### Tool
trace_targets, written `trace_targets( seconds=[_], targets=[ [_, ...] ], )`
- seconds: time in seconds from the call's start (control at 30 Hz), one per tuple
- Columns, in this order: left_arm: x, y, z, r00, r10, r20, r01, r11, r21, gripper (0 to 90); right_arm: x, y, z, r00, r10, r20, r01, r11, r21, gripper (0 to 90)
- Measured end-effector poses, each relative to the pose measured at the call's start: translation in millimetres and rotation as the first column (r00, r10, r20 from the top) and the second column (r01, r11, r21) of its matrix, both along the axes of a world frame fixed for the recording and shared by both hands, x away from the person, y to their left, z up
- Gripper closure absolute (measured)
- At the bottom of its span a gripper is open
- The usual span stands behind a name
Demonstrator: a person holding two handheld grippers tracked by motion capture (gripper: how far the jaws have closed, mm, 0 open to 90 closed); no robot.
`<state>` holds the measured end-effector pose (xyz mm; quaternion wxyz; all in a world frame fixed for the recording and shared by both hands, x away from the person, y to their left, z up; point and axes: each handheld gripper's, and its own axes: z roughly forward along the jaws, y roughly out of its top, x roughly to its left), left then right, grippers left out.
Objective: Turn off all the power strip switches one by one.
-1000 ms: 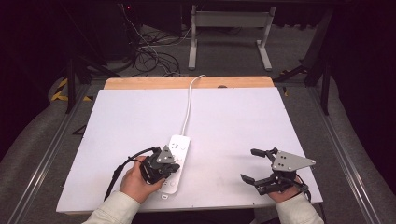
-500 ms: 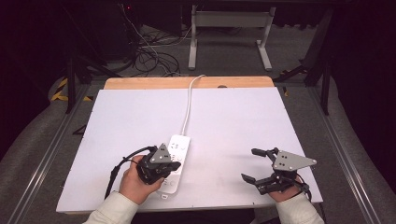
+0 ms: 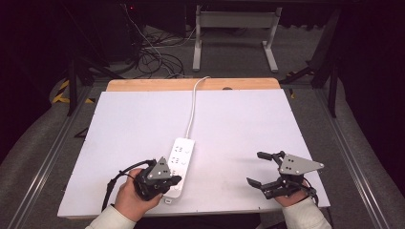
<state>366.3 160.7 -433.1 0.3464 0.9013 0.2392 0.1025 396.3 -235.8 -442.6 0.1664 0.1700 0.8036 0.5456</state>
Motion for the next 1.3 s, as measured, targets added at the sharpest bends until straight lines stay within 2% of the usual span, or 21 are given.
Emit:
trace_targets(
  seconds=[0.3, 0.77, 0.97, 1.13, 1.3],
  targets=[
    [-0.7, -0.8, -7.8, 0.9997, -0.004, -0.023, 0.004, 0.9999, 0.017, 90.0, -0.4, 0.3, 0.3, 1.0, 0.003, 0.003, -0.003, 1.0, -0.001, 11.2],
    [0.8, -2.0, -11.1, 0.9996, -0.007, -0.029, 0.008, 0.9994, 0.035, 90.0, -0.7, 0.8, 0.3, 1.0, 0.004, 0.003, -0.004, 1.0, -0.002, 11.2],
    [1.9, -3.7, -13.5, 0.999, -0.007, -0.044, 0.01, 0.9982, 0.06, 90.0, -0.7, 0.7, 0.3, 1.0, 0.004, 0.004, -0.004, 1.0, -0.002, 11.2],
    [2.3, -5.2, -14.9, 0.9989, 0.007, -0.046, -0.004, 0.9971, 0.076, 90.0, -0.6, 0.8, 0.2, 1.0, 0.004, 0.003, -0.004, 1.0, -0.003, 11.2],
    [3.3, -5.1, -15.4, 0.9984, 0.013, -0.054, -0.009, 0.9972, 0.075, 90.0, -0.6, 0.9, 0.2, 1.0, 0.004, 0.003, -0.004, 1.0, -0.004, 11.2]
  ],
)
